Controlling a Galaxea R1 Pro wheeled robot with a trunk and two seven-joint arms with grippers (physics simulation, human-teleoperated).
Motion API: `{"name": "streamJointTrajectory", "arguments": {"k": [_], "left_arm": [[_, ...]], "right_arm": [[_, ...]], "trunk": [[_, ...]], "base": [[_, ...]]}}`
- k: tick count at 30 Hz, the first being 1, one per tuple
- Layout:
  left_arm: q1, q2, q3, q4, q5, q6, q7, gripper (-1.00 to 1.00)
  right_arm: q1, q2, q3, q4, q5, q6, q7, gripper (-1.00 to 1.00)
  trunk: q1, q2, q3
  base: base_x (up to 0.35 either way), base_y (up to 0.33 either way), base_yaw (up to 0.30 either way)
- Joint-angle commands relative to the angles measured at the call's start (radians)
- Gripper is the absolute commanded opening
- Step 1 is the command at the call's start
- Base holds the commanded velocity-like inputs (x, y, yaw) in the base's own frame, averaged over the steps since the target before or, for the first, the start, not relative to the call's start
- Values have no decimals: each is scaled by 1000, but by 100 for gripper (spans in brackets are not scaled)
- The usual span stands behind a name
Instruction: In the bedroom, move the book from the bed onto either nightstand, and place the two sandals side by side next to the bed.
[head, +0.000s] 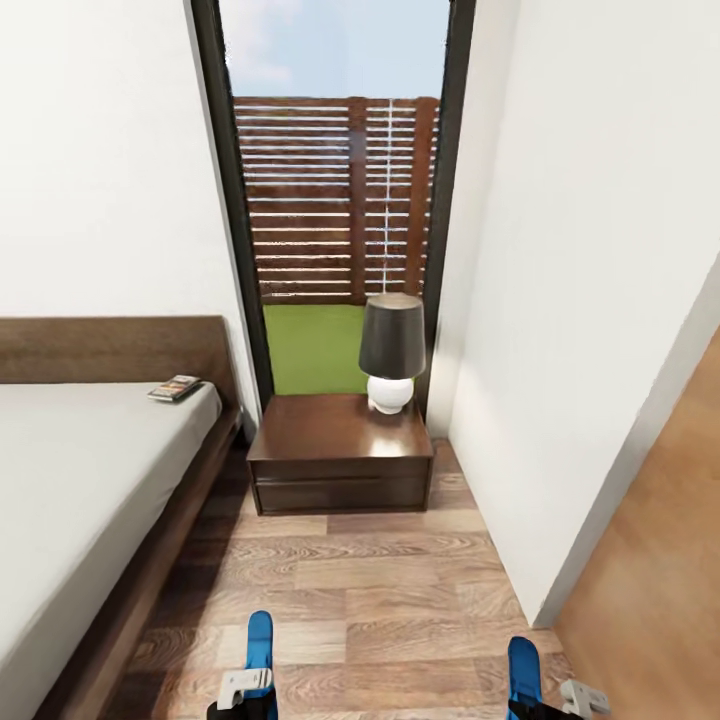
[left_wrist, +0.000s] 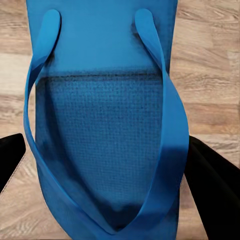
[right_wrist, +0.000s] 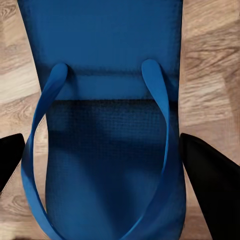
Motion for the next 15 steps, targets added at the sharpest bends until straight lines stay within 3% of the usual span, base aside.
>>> {"name": "streamJointTrajectory", "arguments": {"k": [1, 7, 15], "left_arm": [[-1, 0, 1, 1, 9, -1, -6, -100], [-1, 0, 1, 1, 9, -1, -6, -100], [-1, 0, 1, 1, 9, -1, -6, -100]], "right_arm": [[-1, 0, -9, 1, 0, 2, 4, -100], [-1, 0, -9, 1, 0, 2, 5, -100], [-1, 0, -9, 1, 0, 2, 4, -100]], "trunk": [[0, 0, -1], [0, 0, -1], [0, 0, -1]], "base": [[319, 0, 3], [317, -17, 1], [280, -154, 0]]}}
